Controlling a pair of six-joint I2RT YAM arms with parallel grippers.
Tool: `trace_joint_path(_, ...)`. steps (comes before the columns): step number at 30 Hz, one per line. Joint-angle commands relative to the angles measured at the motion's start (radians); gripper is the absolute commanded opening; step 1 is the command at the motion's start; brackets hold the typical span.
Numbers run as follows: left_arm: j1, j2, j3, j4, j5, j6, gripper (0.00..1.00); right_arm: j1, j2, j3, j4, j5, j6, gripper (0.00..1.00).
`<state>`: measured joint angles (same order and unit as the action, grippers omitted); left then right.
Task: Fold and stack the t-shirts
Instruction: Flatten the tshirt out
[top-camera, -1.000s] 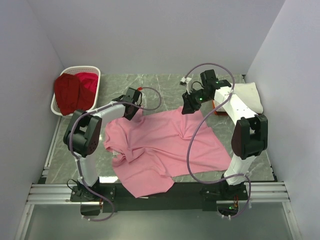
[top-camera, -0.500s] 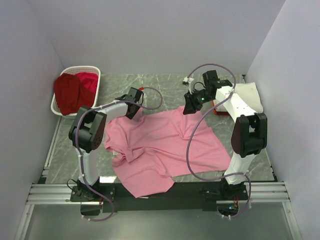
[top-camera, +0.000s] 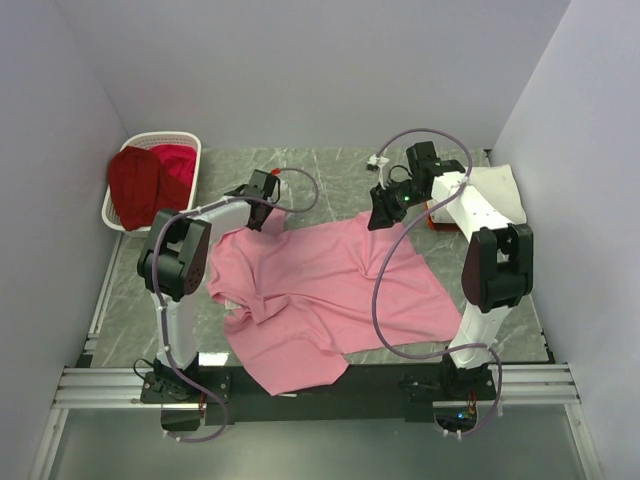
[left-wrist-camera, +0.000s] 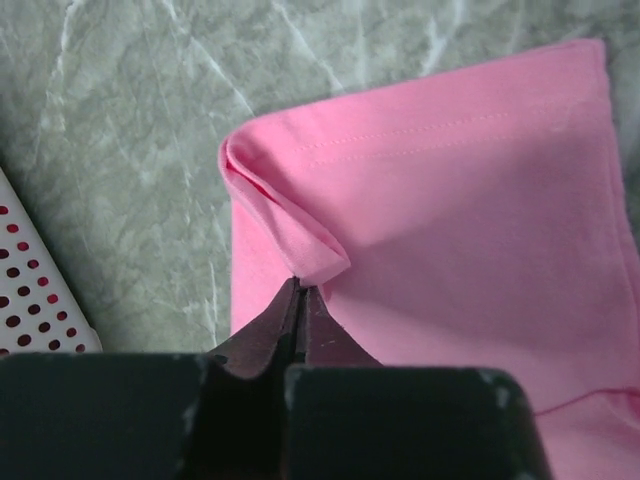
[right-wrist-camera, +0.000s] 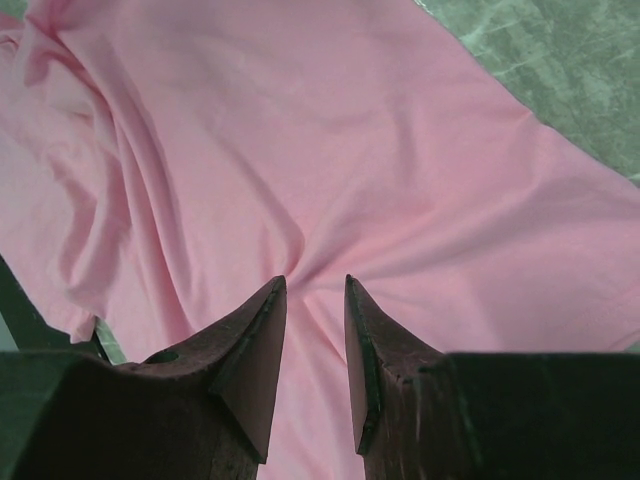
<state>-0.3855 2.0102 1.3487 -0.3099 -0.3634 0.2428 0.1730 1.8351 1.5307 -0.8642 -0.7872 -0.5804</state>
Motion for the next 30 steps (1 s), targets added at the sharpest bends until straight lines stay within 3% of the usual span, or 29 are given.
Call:
trace_joint_path(1,0.033,-0.007,0.04,0.052,0.043,-0.014,0.01,-0.015,-0.004,0.023,0.03,0.04,0.022,0.37)
trace_joint_path(6,0.079,-0.04,0.032,0.087,0.133,-0.062,0.01,-0.033,0.024,0.045,0.037,0.081,0.048,0.38)
trace_joint_path(17,0.28,-0.106,0.02,0.163,0.489,-0.227,0.01,-0.04,0.046,0.048,0.047,0.103,0.059,0.38)
trace_joint_path(21,0.319,-0.125,0.023,0.187,0.552,-0.235,0.01,-0.047,0.084,0.077,0.063,0.216,0.126,0.39)
trace_joint_path(30,0.358,-0.122,0.072,0.203,0.578,-0.287,0.01,-0.155,0.398,0.484,-0.091,0.299,0.183,0.39)
